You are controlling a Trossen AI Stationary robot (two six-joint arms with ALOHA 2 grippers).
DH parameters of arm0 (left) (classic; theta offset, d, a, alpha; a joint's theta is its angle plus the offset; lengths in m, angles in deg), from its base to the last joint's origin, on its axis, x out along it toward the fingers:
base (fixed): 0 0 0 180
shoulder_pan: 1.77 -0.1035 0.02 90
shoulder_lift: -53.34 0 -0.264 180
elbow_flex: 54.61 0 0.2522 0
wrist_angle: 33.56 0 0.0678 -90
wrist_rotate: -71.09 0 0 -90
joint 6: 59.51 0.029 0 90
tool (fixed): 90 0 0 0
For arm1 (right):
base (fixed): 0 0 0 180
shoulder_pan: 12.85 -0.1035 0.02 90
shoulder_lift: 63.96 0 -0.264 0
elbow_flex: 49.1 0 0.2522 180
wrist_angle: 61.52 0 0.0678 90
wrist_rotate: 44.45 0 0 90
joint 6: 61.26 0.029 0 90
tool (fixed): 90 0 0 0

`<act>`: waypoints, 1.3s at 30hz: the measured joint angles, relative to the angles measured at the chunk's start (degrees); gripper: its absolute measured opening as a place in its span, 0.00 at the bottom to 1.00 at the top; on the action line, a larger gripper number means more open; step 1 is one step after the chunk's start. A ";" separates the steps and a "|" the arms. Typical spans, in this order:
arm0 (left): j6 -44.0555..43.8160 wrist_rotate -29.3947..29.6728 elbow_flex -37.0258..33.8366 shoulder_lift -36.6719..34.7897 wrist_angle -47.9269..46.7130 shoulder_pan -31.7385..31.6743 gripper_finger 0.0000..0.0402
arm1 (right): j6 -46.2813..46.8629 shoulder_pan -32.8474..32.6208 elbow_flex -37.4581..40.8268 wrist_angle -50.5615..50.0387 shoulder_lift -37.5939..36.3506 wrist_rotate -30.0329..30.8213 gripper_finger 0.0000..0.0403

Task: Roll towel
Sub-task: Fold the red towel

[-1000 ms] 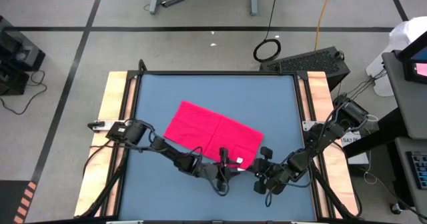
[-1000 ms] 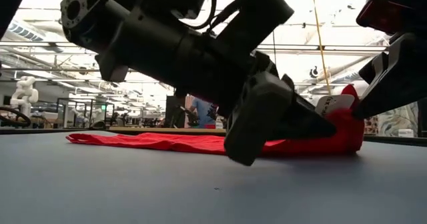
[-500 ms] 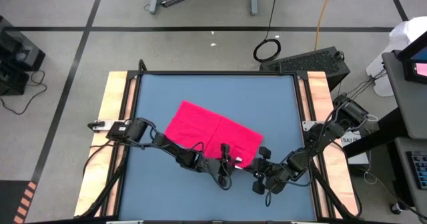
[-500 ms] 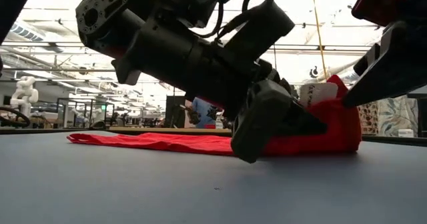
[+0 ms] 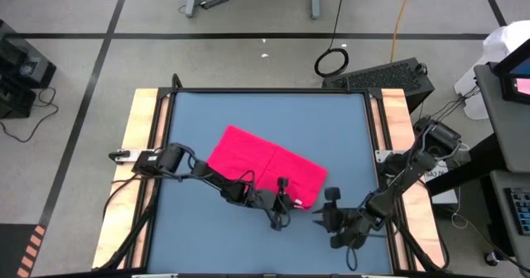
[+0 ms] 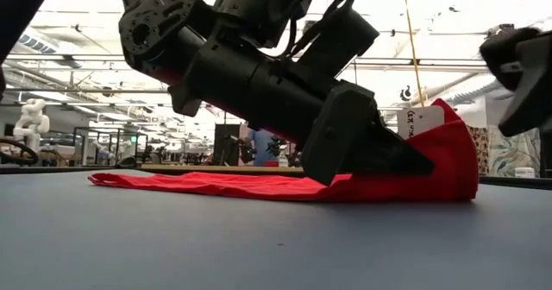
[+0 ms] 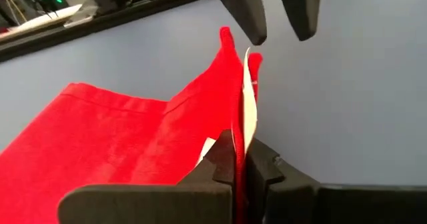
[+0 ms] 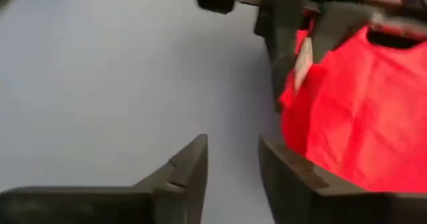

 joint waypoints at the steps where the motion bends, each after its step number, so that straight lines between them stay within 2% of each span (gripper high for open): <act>1: -0.22 -0.45 0.00 0.00 -0.02 -0.17 0.02 | -1.32 -0.54 0.00 0.04 0.44 2.08 0.33; 4: -0.45 -1.81 0.01 0.00 0.00 -0.50 0.02 | -4.71 -1.57 0.00 0.08 1.56 9.91 0.36; 6: -0.52 -2.51 0.00 0.00 0.00 -0.53 0.02 | -5.93 -1.65 0.00 0.13 2.44 12.42 0.38; 14: -0.56 -4.00 0.02 0.00 -0.02 -0.49 0.02 | -10.33 0.75 0.00 1.53 7.02 12.89 0.46; 18: -0.75 -4.00 0.01 0.00 -0.03 -0.56 0.02 | -14.26 1.59 -0.05 5.46 7.34 12.81 0.46; 23: -2.05 -4.68 0.00 -0.02 -0.31 -1.17 0.02 | -19.85 1.95 -0.09 10.36 7.34 12.06 0.37; 36: -2.09 -5.66 0.00 -0.02 -0.54 -1.47 0.02 | -17.77 4.08 -0.10 11.31 7.34 11.20 0.04; 39: -2.09 -4.84 0.00 -0.02 -0.58 -1.47 0.02 | -17.48 4.12 -0.11 11.32 7.34 10.33 0.01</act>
